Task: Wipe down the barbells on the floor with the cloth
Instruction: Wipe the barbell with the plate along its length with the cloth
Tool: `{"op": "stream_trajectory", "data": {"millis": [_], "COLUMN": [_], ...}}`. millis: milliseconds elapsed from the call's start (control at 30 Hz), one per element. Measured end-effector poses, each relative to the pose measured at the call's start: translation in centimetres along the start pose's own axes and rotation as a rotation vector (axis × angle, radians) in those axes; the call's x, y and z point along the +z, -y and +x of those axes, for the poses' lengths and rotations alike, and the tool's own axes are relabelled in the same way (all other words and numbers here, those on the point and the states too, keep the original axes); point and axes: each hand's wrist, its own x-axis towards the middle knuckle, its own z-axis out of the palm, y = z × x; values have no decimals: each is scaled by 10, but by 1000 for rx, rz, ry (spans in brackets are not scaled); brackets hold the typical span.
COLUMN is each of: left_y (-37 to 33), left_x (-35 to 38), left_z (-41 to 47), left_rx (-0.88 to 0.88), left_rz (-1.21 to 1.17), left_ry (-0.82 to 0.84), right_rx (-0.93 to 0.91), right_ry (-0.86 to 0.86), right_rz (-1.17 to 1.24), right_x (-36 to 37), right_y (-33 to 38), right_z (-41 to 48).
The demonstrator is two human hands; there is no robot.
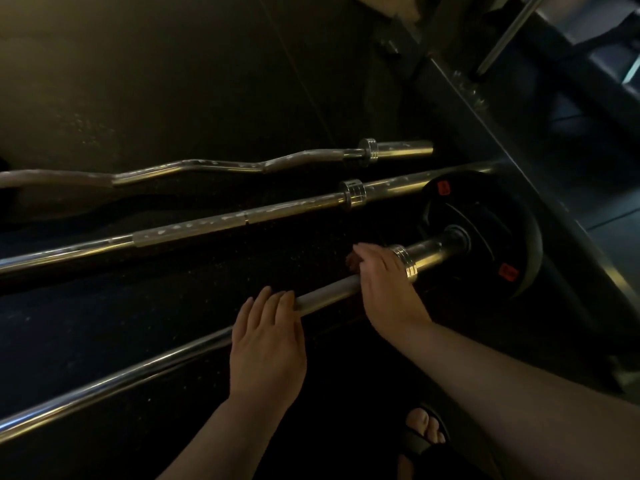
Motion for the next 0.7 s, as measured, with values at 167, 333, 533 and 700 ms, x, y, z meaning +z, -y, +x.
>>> {"op": "stream_trajectory", "data": {"millis": [167,333,533,700], "left_y": [-2,-4,1,2], "left_x": [-2,-1,8,4], "left_z": [4,2,2,1], "left_rx": [-16,-11,4,40], "left_rz": [16,-3,7,2], "left_ry": [5,-14,-40,-31], "right_rx": [-5,-28,7,-274], "right_ry": [-13,49,100,290], "right_rz": [-82,-77,-59,-94], "right_x": [10,11,16,5], "right_y": [2,-12,31,36], "right_z": [2,-30,1,-5]}}
